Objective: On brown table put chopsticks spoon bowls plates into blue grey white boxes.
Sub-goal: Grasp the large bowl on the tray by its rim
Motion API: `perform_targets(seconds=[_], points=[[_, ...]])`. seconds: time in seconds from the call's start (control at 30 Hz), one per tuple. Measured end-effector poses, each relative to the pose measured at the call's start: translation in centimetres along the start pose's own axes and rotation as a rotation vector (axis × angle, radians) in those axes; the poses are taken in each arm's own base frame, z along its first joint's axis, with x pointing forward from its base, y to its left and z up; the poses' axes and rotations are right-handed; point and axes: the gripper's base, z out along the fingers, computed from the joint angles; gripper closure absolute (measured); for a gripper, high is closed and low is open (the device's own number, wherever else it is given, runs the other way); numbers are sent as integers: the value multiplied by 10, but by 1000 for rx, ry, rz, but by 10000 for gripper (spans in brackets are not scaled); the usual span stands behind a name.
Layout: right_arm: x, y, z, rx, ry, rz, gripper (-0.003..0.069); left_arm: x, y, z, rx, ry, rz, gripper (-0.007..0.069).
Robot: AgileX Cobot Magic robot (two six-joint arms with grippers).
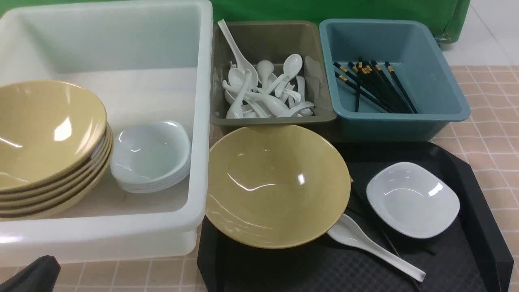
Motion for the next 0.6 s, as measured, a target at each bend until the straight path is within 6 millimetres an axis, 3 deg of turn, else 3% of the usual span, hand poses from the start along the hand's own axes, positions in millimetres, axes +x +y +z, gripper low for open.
perform_targets(seconds=[0.6], points=[[0, 0, 0, -2, 0, 0, 421, -1, 1, 0, -11, -12, 58, 620]])
